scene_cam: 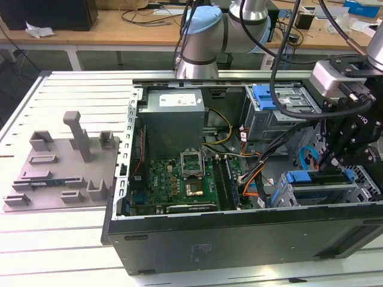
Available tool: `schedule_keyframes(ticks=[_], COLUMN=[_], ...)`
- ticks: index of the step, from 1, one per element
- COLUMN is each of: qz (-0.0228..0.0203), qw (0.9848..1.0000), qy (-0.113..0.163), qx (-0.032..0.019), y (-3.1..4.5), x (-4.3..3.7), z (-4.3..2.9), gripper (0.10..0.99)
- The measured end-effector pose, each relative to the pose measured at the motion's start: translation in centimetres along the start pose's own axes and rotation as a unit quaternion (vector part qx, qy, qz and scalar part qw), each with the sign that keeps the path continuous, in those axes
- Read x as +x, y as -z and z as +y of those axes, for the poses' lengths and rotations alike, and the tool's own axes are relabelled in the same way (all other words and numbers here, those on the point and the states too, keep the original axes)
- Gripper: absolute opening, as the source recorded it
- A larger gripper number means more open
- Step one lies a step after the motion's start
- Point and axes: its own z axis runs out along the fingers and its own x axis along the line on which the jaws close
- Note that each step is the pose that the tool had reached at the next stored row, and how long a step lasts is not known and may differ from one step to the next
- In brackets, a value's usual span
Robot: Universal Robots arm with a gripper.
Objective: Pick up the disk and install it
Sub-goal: 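Insert the second disk wire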
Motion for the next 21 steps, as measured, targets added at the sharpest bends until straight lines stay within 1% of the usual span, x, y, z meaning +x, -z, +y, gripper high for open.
schedule_keyframes(ticks=[10,14,17,20,21], qz=[0.0002,0.0002,-0.0011,-0.0002,-0.0002], qw=[1.0,1.0,1.0,1.0,1.0], qy=[0.0,0.0,0.0,0.0,0.0], qx=[0.0,0.0,0.0,-0.0001,0.0], y=[-0.85,-0.93,-0.65,0.04,0.34], x=[-0.02,-0.02,-0.02,-0.01,0.0], z=[-0.02,-0.02,0.01,0.06,0.06], gripper=[0.161,0.161,0.161,0.173,0.231])
